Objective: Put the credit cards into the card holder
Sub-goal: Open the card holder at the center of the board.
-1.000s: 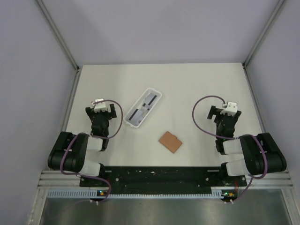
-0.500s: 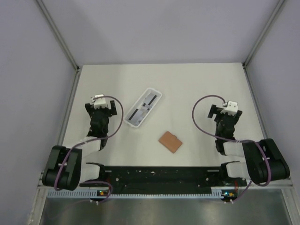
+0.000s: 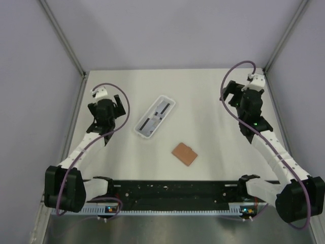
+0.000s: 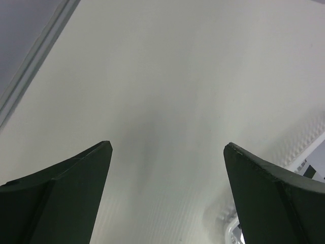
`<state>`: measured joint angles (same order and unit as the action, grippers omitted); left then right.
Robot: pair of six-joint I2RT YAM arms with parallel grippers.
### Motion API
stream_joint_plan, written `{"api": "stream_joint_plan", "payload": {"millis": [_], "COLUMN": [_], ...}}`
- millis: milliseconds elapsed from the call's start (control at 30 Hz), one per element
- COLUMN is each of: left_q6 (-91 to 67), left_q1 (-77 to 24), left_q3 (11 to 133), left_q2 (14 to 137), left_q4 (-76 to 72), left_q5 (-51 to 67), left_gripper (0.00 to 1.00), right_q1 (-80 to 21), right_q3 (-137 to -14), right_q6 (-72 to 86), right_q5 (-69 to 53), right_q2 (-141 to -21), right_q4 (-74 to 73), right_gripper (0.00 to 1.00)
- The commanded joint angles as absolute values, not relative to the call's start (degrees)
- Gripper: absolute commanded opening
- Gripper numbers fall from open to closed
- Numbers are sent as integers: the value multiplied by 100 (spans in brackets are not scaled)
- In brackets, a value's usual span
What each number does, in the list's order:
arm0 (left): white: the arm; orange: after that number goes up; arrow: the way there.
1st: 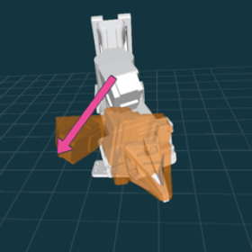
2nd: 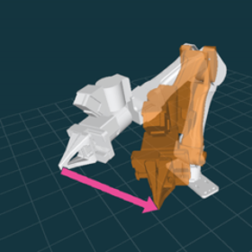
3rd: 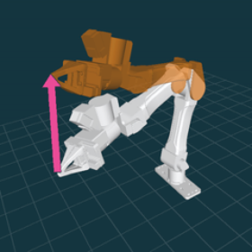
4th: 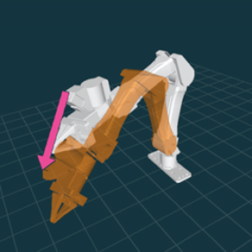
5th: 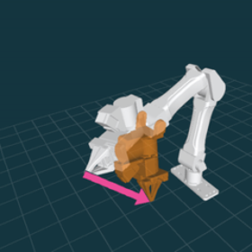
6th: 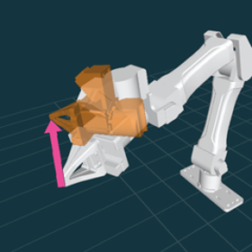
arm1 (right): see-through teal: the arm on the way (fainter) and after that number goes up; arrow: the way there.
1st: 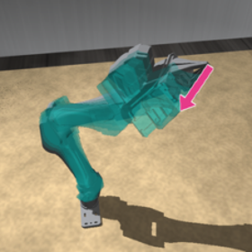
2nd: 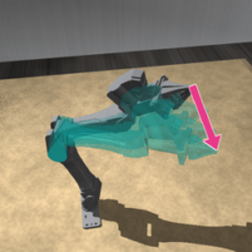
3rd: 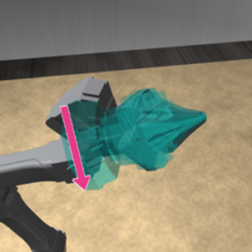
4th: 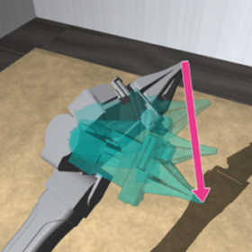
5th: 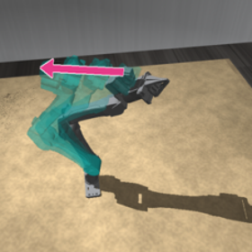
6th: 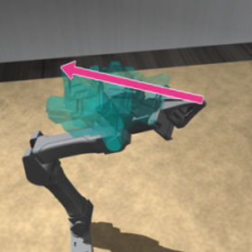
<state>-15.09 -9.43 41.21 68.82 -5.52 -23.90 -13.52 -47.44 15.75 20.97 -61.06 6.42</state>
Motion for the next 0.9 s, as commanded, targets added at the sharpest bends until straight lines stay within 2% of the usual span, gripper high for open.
{"api": "stream_joint_plan", "payload": {"millis": [0,67,233,367,500,700,867], "left_q6": [-1916,-1854,-1977,-2048,-2126,-3198,-3866], "left_q1": [-940,-993,-1134,-1466,-2853,-4884,-6177], "left_q3": [4131,4078,3990,4104,4043,3710,3691], "left_q2": [6356,6188,5889,5757,5555,5589,6326], "left_q4": [-79,-35,210,641,861,879,712], "left_q5": [-1963,-1409,-1521,-1143,-1764,-2046,-2451], "left_gripper": [99,95,94,89,89,85,81], "right_q1": [-1424,-1424,-1424,-1485,-1958,-2768,-2821], "right_q3": [-5010,-4949,-4641,-4422,-4088,-3297,-2603], "right_q6": [2214,2241,2575,2803,2909,3365,3656], "right_q5": [969,468,-191,-684,-1028,-1046,-1028], "right_q2": [-6407,-6434,-6442,-6425,-6320,-5819,-5266], "right_q4": [-1036,-1203,-1274,-1441,-1722,-1828,-1785], "right_gripper": [99,98,95,94,88,79,71]}}
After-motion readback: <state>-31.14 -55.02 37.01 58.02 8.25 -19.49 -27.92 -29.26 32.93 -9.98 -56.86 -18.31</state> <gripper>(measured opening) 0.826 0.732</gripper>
